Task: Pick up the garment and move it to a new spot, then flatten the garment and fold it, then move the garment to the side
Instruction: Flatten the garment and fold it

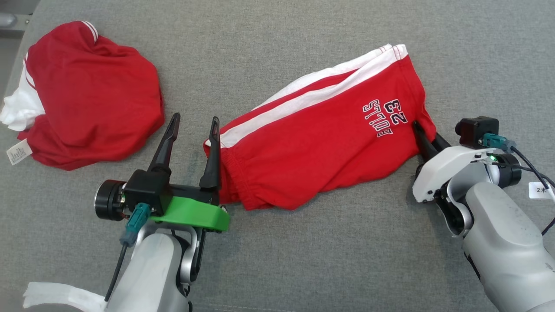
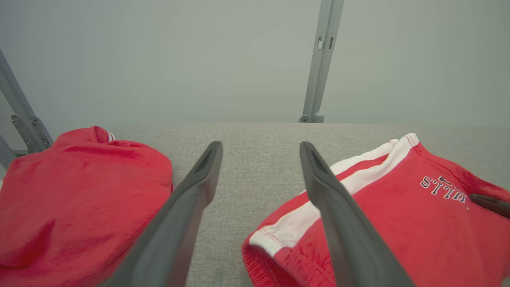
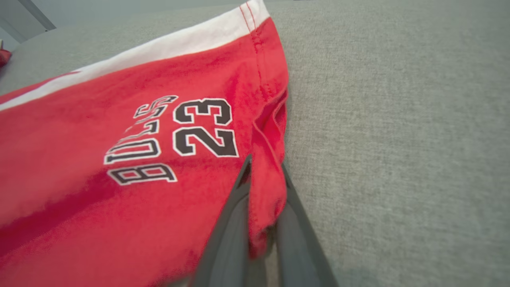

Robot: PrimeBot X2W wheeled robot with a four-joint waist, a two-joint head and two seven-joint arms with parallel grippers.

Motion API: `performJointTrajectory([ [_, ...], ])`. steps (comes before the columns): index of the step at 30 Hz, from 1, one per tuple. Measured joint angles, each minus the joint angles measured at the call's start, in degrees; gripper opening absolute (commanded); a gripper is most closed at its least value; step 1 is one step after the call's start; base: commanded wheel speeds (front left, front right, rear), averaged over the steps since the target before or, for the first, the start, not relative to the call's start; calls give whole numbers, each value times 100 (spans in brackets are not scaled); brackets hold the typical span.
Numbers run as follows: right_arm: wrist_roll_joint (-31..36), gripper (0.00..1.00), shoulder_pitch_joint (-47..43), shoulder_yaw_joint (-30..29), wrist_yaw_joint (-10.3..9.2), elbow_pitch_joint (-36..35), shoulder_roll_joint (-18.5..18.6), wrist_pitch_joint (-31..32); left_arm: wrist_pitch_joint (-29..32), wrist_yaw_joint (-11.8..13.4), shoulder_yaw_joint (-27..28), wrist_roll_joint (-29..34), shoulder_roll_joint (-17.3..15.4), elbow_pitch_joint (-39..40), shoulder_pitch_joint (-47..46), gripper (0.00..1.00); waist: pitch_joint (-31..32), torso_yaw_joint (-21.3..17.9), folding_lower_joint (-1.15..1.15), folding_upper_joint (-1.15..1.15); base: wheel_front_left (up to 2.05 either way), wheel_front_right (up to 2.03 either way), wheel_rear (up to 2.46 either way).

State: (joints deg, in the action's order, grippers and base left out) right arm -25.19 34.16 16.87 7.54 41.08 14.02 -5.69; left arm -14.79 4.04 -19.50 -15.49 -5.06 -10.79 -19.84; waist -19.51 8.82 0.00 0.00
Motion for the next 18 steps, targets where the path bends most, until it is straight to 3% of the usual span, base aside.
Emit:
performJointTrajectory([
  [7,-363,0,-406,-268,2,-73,-54,-382,0,74,53,14,-89,18,105,100,137,-167,0,0,0,0,0],
  [18,-456,0,-1628,-1419,7,-471,-158,-778,62,224,193,-33,-312,230,438,100,335,-612,0,0,0,0,0],
])
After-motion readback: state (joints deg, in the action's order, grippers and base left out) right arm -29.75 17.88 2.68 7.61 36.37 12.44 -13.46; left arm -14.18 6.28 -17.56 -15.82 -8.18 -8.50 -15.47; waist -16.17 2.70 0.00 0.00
